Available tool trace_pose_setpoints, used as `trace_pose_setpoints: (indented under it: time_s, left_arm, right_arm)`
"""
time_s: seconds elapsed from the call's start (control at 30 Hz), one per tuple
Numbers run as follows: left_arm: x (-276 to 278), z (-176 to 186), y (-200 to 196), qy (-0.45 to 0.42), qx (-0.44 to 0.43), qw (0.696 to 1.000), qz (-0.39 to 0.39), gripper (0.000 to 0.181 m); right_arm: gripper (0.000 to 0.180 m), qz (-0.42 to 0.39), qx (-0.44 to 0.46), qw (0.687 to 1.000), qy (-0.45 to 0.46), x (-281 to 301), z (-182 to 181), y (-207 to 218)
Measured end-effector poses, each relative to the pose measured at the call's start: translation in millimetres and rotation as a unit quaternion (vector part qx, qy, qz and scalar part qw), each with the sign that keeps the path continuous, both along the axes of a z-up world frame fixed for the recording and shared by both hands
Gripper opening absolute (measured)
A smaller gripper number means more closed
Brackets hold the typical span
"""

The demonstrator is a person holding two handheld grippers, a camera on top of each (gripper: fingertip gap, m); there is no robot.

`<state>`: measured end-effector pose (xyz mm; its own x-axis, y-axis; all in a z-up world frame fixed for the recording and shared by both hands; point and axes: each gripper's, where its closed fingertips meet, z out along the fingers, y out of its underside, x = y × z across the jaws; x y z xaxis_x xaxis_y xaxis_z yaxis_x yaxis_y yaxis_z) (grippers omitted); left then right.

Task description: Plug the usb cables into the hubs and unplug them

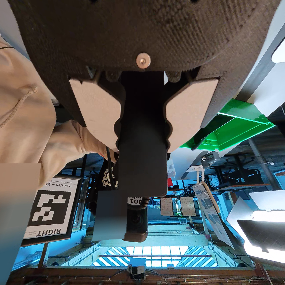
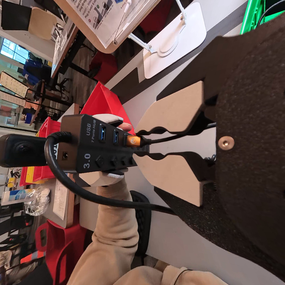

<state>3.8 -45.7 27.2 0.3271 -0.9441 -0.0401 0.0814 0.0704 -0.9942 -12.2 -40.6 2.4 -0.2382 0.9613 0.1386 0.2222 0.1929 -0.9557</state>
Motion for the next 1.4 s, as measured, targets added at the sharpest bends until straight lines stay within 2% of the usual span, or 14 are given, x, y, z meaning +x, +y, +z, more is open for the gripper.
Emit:
trace_pose_setpoints:
  time_s: [0.5, 0.83, 1.13, 1.4]
  left_arm:
    - [14.3, -11.0, 2.6, -0.009, -0.027, 0.999, -0.021, 0.055]
    - [11.5, -24.1, -7.8, 0.072, -0.04, 0.996, -0.037, 0.055]
    - [12.7, -21.9, -3.1, 0.102, 0.007, 0.995, 0.002, 0.055]
    - [8.2, -22.8, -4.1, 0.146, 0.012, 0.989, 0.021, 0.054]
  right_arm:
    - [0.014, -0.009, 0.017, 0.999, -0.031, 5.7, -7.8, 1.9]
    - [0.013, -0.002, 0.042, 0.998, -0.048, 8.3, -10.2, -4.5]
    - [0.013, -0.008, 0.042, 0.998, -0.035, 9.0, -7.0, 0.1]
    - [0.013, -0.008, 0.048, 0.998, -0.025, 8.6, -3.5, -0.1]
